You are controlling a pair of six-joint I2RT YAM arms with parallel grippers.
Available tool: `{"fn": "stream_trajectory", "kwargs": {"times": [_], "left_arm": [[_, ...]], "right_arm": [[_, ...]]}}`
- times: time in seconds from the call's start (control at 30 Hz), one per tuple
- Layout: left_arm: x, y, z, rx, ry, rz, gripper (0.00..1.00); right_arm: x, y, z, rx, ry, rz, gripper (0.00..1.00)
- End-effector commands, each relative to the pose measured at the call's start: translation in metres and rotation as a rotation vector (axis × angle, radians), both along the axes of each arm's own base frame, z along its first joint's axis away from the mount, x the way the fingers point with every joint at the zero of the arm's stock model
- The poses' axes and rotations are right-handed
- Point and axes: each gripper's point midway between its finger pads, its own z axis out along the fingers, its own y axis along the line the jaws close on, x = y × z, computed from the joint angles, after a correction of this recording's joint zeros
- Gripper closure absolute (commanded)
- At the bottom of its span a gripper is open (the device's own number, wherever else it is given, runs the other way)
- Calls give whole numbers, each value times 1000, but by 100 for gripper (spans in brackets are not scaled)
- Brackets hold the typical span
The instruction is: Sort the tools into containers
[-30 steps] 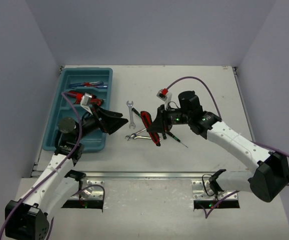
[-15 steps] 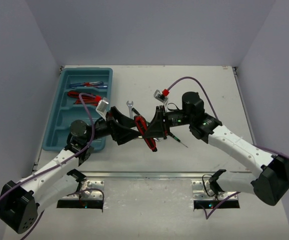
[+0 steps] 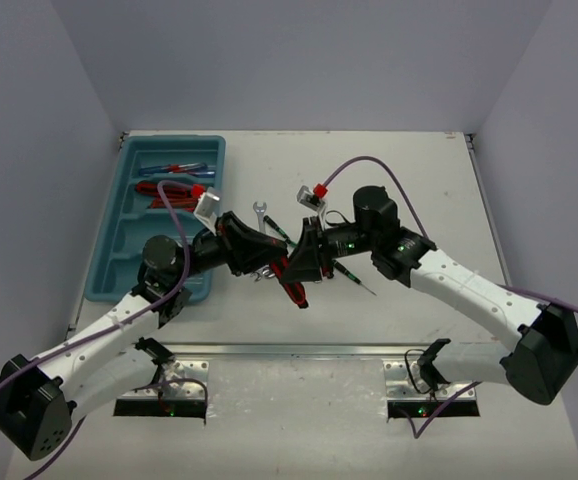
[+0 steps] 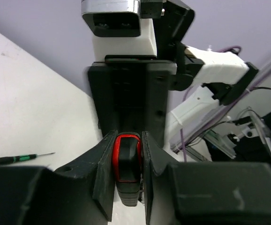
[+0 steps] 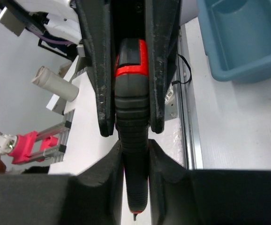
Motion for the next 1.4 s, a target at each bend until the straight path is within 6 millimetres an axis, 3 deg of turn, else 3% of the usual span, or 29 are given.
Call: {"fn": "stream_trajectory", "kwargs": {"times": [0.0,0.03,0.1,0.13,0.17,0.2,0.27,0.3,0.4,0.47,0.57,0.63,0.73,0.77,0.8,0.83,0.97,1.0,1.03,1.17,1.27,1.37], "left_arm": [[45,11,10,84,59,265,100],[64,21,19,105,91,382,100],[115,61,-2,230,275,679,100],[130,80,-11,276,331,770,100],[149,115,-22,312,396,883,100],[168,138,-28,326,434,948,100],[191,182,-22,302,485,1071,100],[208,216,-23,280,541,1174,100],[237,298,-29,195,645,1436,100],[251,331,-39,138,694,1559,100],[265,364,-65,95,764,1698,100],[278,380,-94,105,831,1728,100],[294,393,-134,136,922,1730,99],[296,393,-142,141,939,1730,94],[298,393,-148,146,955,1723,81],[300,392,-155,151,970,1712,61],[292,392,-152,139,999,1694,6],[291,392,-144,138,979,1693,6],[292,393,-122,149,919,1684,1],[275,391,-62,247,825,1665,0],[240,364,-2,235,728,1561,0],[190,332,19,176,606,1462,0]], "right_arm": [[47,2,8,-46,-61,-262,1],[60,-15,-13,-184,-30,-396,1],[115,-80,-50,-467,-108,-842,1],[126,-109,-59,-554,-139,-975,1],[134,-151,-70,-660,-167,-1135,1],[135,-173,-75,-704,-167,-1198,1],[133,-201,-91,-768,-137,-1269,1],[132,-217,-95,-775,-120,-1314,1],[132,-237,-105,-800,-86,-1358,1],[131,-236,-111,-818,-78,-1330,1],[126,-232,-119,-827,-70,-1285,1],[124,-232,-121,-830,-79,-1271,1],[124,-231,-119,-816,-102,-1258,1],[124,-231,-118,-817,-108,-1256,1],[125,-231,-117,-816,-110,-1254,1],[125,-230,-116,-812,-109,-1252,1],[135,-216,-113,-777,-104,-1216,1],[135,-215,-118,-794,-96,-1209,1],[137,-208,-116,-796,-86,-1171,1],[137,-184,-129,-768,-34,-1061,1],[140,-169,-146,-760,25,-1006,1],[144,-160,-156,-811,60,-985,3]]}}
